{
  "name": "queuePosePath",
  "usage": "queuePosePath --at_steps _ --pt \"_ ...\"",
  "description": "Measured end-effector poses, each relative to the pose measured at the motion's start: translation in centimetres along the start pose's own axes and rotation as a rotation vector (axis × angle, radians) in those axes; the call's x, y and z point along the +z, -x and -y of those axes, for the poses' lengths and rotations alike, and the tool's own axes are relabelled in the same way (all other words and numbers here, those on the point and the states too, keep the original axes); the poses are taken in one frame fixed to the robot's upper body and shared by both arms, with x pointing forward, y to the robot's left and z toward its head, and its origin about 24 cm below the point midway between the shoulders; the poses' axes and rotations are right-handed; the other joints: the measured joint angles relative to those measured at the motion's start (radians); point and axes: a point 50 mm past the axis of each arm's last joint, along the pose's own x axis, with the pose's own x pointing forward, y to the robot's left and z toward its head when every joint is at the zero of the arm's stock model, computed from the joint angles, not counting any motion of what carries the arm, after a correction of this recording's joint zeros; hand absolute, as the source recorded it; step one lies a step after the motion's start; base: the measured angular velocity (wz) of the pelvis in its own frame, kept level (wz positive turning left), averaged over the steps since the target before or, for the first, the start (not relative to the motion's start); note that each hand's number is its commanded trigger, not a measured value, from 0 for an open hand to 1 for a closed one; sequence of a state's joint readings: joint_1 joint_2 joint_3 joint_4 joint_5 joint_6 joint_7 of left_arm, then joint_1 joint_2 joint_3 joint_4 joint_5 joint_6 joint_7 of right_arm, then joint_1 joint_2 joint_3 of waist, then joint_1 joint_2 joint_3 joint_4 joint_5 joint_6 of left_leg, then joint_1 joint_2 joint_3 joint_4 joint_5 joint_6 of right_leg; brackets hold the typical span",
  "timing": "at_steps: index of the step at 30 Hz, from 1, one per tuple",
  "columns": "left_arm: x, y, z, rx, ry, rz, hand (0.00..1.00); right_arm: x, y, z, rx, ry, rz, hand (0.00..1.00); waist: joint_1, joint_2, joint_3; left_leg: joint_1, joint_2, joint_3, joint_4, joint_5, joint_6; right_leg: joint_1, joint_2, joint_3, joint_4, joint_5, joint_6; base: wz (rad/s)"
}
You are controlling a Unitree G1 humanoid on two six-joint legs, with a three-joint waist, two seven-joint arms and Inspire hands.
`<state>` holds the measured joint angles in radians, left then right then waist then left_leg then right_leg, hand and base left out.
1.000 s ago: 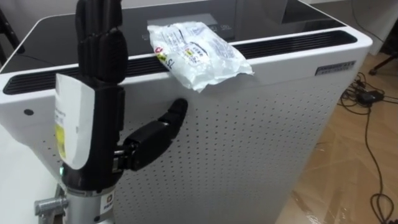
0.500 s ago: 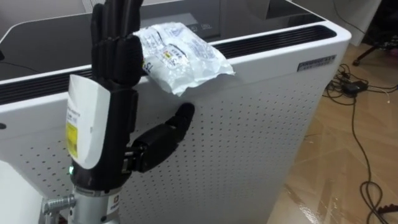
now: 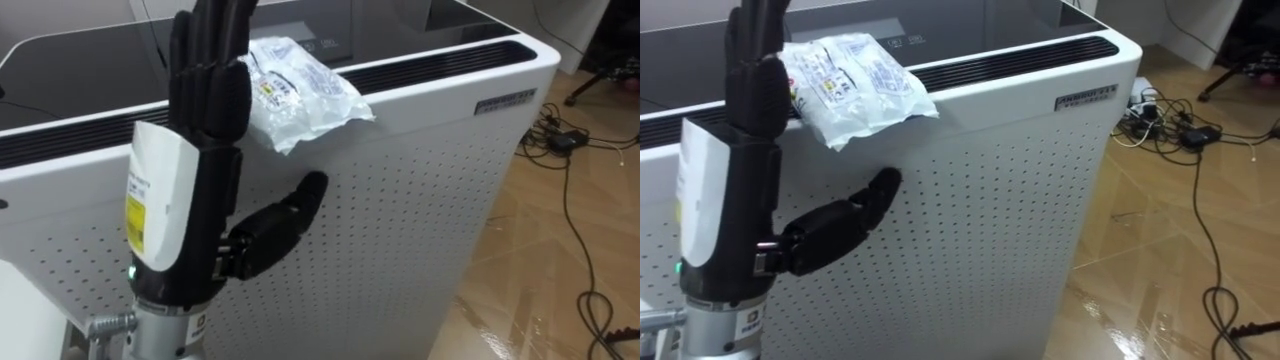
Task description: Pick garbage
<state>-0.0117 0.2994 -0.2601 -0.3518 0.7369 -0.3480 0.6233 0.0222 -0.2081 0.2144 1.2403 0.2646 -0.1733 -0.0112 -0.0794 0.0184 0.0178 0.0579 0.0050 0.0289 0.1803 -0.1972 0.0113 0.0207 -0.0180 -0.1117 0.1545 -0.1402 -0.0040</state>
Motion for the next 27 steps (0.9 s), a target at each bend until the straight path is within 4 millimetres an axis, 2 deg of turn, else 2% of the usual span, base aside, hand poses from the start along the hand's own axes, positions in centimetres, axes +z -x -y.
queuePosePath --at_steps 10,13,22,27 --pt "0.0 0.0 0.1 -0.027 0.001 0.0 1.0 0.1 0.0 0.0 0.0 0.001 0.004 1.0 0.002 -0.001 0.0002 0.001 0.0 -0.001 0.0 0.0 0.0 -0.002 0.0 0.002 0.001 0.0 0.0 0.0" --pt "0.1 -0.6 0.0 -0.006 -0.002 0.021 1.0 0.1 0.0 0.0 -0.001 0.0 0.004 1.0 0.003 -0.003 -0.0004 0.002 0.0 -0.002 0.0 0.0 0.0 -0.001 0.0 0.002 0.001 0.0 0.0 0.0" --pt "-0.1 -1.5 -0.5 0.033 -0.022 0.046 1.0 0.1 0.0 0.0 -0.001 -0.001 0.005 1.0 0.003 -0.006 -0.0036 0.005 0.0 -0.002 -0.002 0.0 0.0 0.0 0.0 0.002 0.001 0.0 0.0 0.0" --pt "-0.3 -1.5 -0.5 0.046 0.013 0.021 1.0 0.1 0.0 0.0 0.001 0.003 0.002 1.0 0.003 -0.011 -0.0087 0.018 0.0 -0.002 -0.006 0.0 0.0 0.019 0.0 -0.003 -0.003 0.0 0.0 0.0"
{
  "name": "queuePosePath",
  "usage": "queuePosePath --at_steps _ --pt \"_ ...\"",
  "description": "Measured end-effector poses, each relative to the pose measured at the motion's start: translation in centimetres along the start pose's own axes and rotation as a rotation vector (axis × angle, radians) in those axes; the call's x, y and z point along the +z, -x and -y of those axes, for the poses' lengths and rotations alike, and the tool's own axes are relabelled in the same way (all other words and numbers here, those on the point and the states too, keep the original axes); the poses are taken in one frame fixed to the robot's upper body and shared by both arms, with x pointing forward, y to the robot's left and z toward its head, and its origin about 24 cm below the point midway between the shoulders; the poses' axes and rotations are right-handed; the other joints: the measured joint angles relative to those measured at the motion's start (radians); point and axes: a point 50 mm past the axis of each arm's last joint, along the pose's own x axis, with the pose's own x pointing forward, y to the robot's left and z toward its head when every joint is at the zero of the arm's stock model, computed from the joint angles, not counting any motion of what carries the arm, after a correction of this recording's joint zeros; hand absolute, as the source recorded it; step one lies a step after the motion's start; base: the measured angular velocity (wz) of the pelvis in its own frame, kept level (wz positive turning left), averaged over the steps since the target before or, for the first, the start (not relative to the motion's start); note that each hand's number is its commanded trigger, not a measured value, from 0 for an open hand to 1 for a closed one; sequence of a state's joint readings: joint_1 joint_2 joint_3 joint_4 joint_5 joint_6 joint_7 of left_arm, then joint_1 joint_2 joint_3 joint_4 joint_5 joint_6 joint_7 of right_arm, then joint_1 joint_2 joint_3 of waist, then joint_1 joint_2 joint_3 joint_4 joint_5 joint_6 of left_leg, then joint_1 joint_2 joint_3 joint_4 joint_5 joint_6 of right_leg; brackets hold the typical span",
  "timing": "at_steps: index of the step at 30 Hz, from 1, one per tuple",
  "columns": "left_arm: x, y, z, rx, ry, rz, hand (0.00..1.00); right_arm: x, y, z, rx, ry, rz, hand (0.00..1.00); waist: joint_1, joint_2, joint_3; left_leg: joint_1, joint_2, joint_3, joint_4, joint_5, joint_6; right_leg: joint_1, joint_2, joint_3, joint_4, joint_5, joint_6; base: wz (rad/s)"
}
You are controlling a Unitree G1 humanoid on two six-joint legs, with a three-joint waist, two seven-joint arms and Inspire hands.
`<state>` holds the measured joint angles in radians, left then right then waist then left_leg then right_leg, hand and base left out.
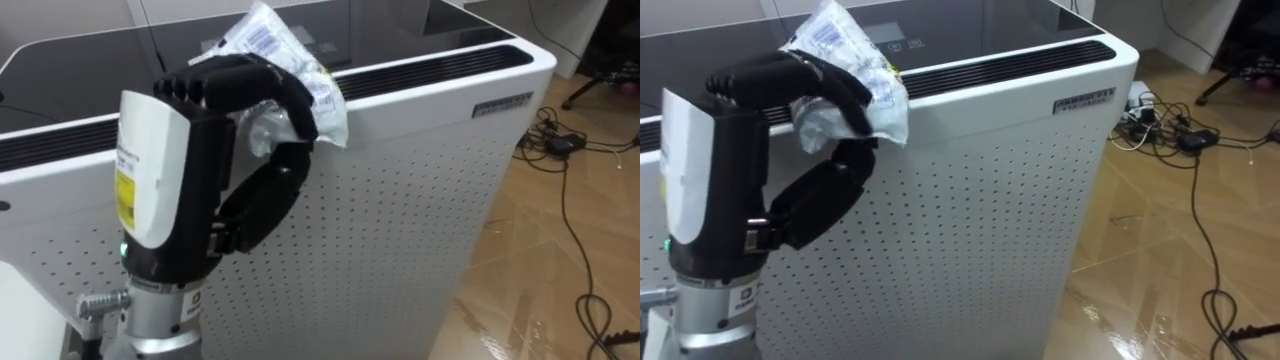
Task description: Pick garbage
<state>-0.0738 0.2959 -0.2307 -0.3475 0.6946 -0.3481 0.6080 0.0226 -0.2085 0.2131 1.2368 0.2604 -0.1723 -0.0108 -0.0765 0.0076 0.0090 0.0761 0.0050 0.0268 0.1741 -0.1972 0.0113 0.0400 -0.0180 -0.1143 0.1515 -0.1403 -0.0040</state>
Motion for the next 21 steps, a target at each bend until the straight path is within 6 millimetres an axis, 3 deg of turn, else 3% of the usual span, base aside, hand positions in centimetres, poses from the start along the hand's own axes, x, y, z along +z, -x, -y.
queuePosePath --at_steps 4,7,13,15,21 --pt "-0.3 0.0 -0.1 0.015 0.065 -0.047 1.0 0.1 0.0 -0.1 0.003 0.003 0.001 1.0 0.002 0.001 -0.0007 0.012 0.001 0.006 -0.006 0.0 0.0 0.009 0.001 0.001 -0.001 0.0 0.0 0.0" --pt "-0.6 -0.3 -0.4 0.039 0.208 -0.13 1.0 0.3 -0.1 -0.1 0.01 0.005 -0.002 1.0 0.003 0.0 -0.0014 0.014 0.002 0.011 -0.007 0.0 0.0 0.001 0.001 0.006 0.001 0.0 0.0 -0.04" --pt "0.0 -1.6 -0.7 0.036 0.793 -0.255 1.0 0.6 -0.2 -0.5 0.039 0.019 -0.004 1.0 -0.001 -0.008 -0.0033 0.003 0.001 0.003 -0.007 0.0 0.0 -0.003 -0.003 -0.01 0.002 0.0 0.0 0.1" --pt "0.5 -2.0 0.1 -0.012 1.067 -0.264 1.0 1.0 -0.3 -0.9 0.05 0.032 0.004 1.0 -0.001 -0.01 -0.0028 0.001 0.001 0.002 -0.007 0.0 0.0 -0.005 -0.009 -0.019 0.003 0.0 0.001 0.06" --pt "2.0 -1.0 3.4 -0.288 1.565 -0.35 1.0 2.1 -0.6 -1.5 0.09 0.072 0.026 1.0 -0.005 -0.01 -0.0023 -0.028 0.0 0.003 0.01 0.0 0.0 -0.034 -0.009 -0.023 0.022 0.0 0.0 0.0"
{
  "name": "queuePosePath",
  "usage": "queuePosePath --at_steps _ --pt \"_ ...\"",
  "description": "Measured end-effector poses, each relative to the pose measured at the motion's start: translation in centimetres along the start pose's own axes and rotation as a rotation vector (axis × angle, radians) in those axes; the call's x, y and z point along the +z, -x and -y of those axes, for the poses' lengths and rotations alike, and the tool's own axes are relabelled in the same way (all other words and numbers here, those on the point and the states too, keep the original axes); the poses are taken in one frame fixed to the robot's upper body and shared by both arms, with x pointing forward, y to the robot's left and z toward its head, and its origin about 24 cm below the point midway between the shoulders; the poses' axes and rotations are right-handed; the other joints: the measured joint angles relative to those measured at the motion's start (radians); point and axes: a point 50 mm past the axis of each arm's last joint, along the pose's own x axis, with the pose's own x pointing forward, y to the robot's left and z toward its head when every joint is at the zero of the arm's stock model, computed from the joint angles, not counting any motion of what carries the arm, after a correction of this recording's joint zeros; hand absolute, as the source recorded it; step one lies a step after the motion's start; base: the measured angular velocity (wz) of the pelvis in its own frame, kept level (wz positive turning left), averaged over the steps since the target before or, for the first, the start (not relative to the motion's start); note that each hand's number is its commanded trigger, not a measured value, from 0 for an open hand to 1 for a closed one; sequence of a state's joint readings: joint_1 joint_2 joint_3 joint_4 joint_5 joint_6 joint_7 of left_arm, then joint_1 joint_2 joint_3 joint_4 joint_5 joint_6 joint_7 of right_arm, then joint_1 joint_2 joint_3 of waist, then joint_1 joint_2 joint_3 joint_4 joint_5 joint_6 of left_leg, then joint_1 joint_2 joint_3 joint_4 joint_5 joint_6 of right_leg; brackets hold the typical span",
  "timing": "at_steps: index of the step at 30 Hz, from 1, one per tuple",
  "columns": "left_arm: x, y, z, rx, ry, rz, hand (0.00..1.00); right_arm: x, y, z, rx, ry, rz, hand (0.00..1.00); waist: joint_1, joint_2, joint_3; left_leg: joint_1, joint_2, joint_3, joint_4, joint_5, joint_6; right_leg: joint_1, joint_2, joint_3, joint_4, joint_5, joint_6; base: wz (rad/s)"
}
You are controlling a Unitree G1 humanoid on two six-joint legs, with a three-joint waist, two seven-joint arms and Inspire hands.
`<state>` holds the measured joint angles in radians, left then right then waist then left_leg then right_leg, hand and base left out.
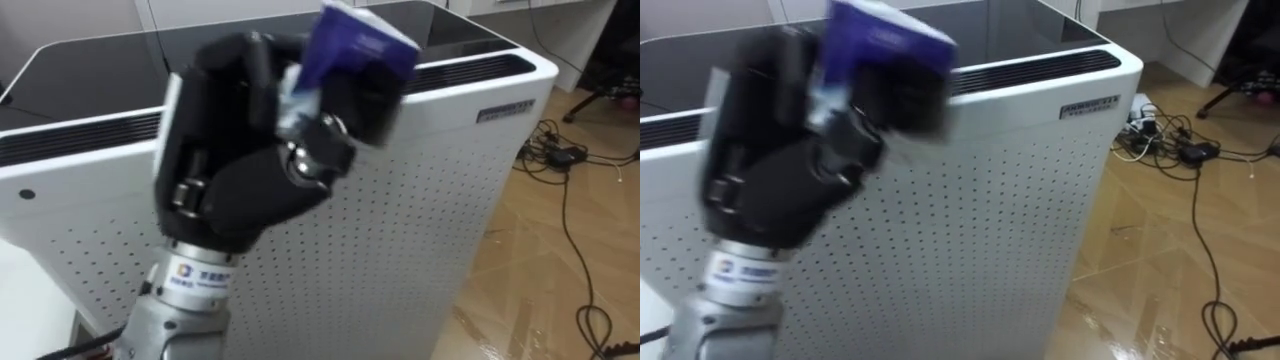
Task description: Pick garbage
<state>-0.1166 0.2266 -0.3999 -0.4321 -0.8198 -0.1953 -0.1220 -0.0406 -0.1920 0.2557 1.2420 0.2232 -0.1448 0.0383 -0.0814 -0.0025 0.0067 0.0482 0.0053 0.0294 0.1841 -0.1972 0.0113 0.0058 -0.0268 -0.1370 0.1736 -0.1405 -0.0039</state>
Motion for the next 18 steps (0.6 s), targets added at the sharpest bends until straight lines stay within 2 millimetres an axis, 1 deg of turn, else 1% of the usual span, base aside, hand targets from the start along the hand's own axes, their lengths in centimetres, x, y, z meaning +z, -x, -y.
queuePosePath --at_steps 2,5,8,9,12,14,16,18 --pt "-0.4 0.0 0.4 -0.053 0.075 -0.031 1.0 -0.1 0.0 -0.1 0.009 0.0 -0.012 1.0 -0.001 0.004 -0.0025 -0.003 0.002 0.001 0.001 0.0 0.0 -0.003 0.002 0.009 -0.001 0.001 -0.001 0.0" --pt "-0.9 -0.1 1.2 -0.144 0.194 -0.047 1.0 0.1 -0.1 -0.1 0.013 0.008 -0.026 1.0 -0.006 0.005 -0.0032 -0.004 0.002 0.005 0.006 0.0 0.0 -0.003 0.006 0.023 -0.002 0.001 -0.001 -0.07" --pt "-1.1 -0.7 2.3 -0.247 0.291 -0.041 1.0 0.5 -0.2 -0.2 0.021 0.029 -0.021 1.0 -0.015 0.006 -0.0027 -0.004 0.001 0.01 0.007 0.0 0.0 -0.004 0.006 0.028 -0.004 0.0 -0.001 -0.05" --pt "-1.1 -1.1 2.8 -0.29 0.324 -0.03 1.0 0.8 -0.3 -0.3 0.023 0.037 -0.018 1.0 -0.023 0.005 -0.0014 -0.005 0.002 0.011 0.007 0.0 0.0 -0.005 0.006 0.028 -0.004 0.0 -0.001 0.0" --pt "-1.1 -1.8 4.0 -0.376 0.386 -0.001 1.0 1.0 -0.4 -0.5 0.032 0.052 -0.011 1.0 -0.028 0.006 -0.0006 -0.007 0.002 0.017 0.008 0.0 0.0 -0.004 0.006 0.03 -0.003 0.0 -0.001 -0.06" --pt "-1.2 -1.9 4.4 -0.404 0.401 0.006 1.0 1.0 -0.4 -0.6 0.034 0.055 -0.011 1.0 -0.028 0.007 0.0 -0.009 0.003 0.021 0.01 0.0 0.0 -0.005 0.006 0.032 -0.003 0.0 -0.001 -0.05" --pt "-1.4 -2.0 4.5 -0.416 0.411 0.002 1.0 1.1 -0.4 -0.5 0.032 0.054 -0.016 1.0 -0.028 0.008 0.0016 -0.014 0.002 0.024 0.015 0.0 0.0 -0.009 0.006 0.039 -0.002 0.0 -0.001 -0.02" --pt "-2.1 -1.8 4.0 -0.396 0.41 -0.033 1.0 1.2 -0.4 -0.5 0.029 0.052 -0.022 1.0 -0.028 0.014 0.0036 -0.015 0.003 0.024 0.014 0.0 0.0 -0.01 0.007 0.041 -0.002 0.0 -0.001 0.0"
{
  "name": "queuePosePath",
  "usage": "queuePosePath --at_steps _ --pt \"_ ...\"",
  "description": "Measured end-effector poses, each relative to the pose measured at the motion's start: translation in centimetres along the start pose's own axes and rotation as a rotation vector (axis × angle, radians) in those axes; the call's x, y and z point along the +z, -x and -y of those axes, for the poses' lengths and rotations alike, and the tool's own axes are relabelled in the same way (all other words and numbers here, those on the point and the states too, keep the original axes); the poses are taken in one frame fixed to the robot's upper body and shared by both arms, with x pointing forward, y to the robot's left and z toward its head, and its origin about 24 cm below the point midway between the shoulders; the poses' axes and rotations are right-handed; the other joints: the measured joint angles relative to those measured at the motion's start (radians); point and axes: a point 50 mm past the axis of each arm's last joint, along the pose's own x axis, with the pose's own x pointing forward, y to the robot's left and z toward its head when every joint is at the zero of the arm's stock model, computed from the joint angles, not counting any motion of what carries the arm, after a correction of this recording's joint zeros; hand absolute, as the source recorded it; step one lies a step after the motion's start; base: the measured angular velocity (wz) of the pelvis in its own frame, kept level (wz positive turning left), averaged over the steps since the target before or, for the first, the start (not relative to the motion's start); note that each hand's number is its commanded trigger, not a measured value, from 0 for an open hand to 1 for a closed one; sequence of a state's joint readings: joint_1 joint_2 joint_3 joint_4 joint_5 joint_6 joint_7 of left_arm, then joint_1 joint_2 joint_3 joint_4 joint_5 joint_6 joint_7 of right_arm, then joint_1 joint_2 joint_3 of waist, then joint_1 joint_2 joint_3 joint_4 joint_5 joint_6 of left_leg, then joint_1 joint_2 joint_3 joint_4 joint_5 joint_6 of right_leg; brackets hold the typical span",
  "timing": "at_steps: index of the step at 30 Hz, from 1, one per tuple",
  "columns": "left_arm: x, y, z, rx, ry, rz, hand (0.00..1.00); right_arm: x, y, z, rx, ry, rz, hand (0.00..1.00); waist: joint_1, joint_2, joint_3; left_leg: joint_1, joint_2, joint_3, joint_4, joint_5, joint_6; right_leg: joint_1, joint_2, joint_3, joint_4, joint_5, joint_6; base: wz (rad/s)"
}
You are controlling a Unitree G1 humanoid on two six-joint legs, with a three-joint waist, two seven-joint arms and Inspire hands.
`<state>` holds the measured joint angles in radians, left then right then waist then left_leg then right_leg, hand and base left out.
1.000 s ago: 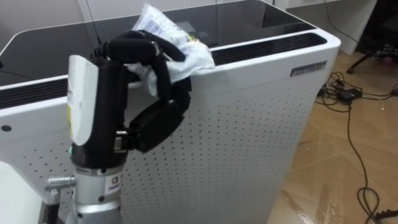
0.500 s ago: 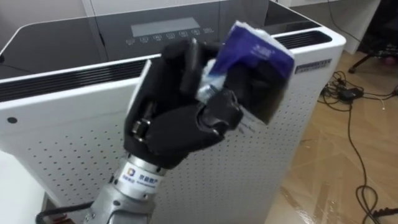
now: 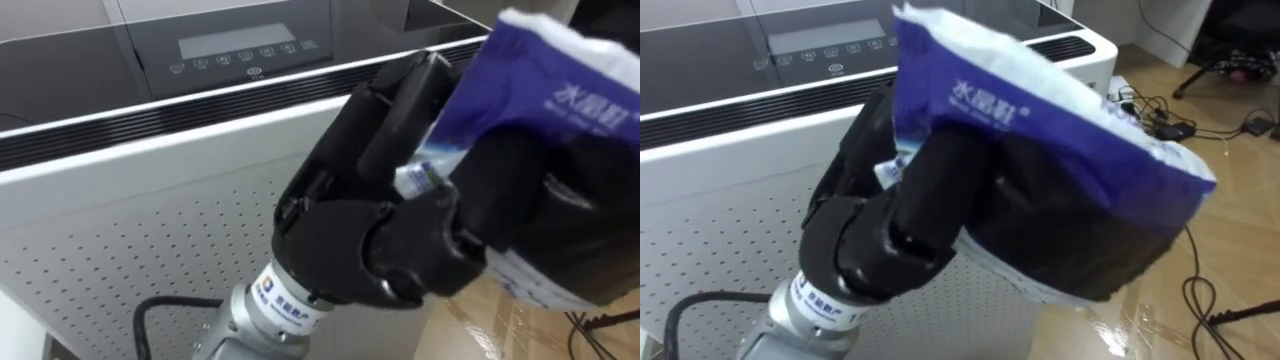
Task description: Pick garbage
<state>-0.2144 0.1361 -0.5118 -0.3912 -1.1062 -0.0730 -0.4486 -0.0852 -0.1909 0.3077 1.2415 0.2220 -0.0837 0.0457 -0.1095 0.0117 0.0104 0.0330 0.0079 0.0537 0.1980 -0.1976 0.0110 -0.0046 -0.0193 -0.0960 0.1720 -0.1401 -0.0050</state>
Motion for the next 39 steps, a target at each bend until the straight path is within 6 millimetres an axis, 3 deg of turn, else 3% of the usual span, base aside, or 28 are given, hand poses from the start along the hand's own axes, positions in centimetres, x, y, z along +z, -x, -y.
queuePosePath --at_steps 4,9,13,19,24,27,33,39 --pt "-0.8 1.6 -1.1 0.081 0.001 -0.074 1.0 0.1 0.0 0.1 -0.003 -0.011 -0.002 1.0 0.011 0.003 0.0028 -0.005 0.002 0.002 -0.001 0.0 0.0 -0.01 0.003 0.006 0.003 0.0 -0.001 -0.05" --pt "-2.9 6.9 -3.5 0.312 -0.084 -0.287 1.0 -0.3 0.2 0.0 0.0 -0.037 -0.002 1.0 0.045 0.007 0.0027 -0.012 0.003 0.0 0.0 0.0 0.0 -0.017 0.004 0.002 0.002 0.001 -0.002 -0.02" --pt "-3.4 9.9 -4.8 0.431 -0.091 -0.379 1.0 0.4 0.1 -0.2 0.013 -0.037 0.02 1.0 0.063 0.013 -0.0004 -0.035 0.004 -0.002 -0.001 0.0 0.0 -0.043 0.002 -0.012 0.013 0.0 -0.004 0.09" --pt "-4.7 14.4 -6.7 0.631 -0.038 -0.459 1.0 1.1 0.0 -0.2 0.029 -0.034 0.027 1.0 0.089 0.016 0.0022 -0.088 0.003 -0.003 0.004 0.0 0.0 -0.105 -0.003 -0.019 0.043 0.0 -0.004 0.02" --pt "-6.7 20.7 -8.3 0.898 0.056 -0.569 1.0 2.1 -0.2 -0.1 0.028 -0.044 0.044 1.0 0.09 0.022 0.0036 -0.162 0.001 -0.01 0.045 0.0 0.0 -0.161 -0.012 -0.043 0.065 0.001 -0.007 0.12" --pt "-8.2 24.5 -8.2 1.058 0.125 -0.639 1.0 2.6 -0.3 -0.3 0.033 -0.036 0.059 1.0 0.095 0.031 0.0071 -0.186 0.002 -0.014 0.052 0.0 0.0 -0.183 -0.012 -0.046 0.072 0.002 -0.008 0.05" --pt "-9.4 27.1 -7.8 1.166 0.181 -0.675 1.0 3.6 -0.4 -0.9 0.055 -0.01 0.088 1.0 0.122 0.027 0.0121 -0.247 0.004 -0.012 0.065 0.004 0.003 -0.253 -0.022 -0.045 0.103 0.0 -0.012 0.0" --pt "-9.6 27.5 -7.9 1.215 0.225 -0.618 1.0 4.6 -0.4 -1.5 0.085 -0.005 0.131 1.0 0.121 0.013 0.0181 -0.307 0.002 -0.007 0.094 0.004 0.003 -0.308 -0.02 -0.047 0.122 0.002 -0.015 -0.01"
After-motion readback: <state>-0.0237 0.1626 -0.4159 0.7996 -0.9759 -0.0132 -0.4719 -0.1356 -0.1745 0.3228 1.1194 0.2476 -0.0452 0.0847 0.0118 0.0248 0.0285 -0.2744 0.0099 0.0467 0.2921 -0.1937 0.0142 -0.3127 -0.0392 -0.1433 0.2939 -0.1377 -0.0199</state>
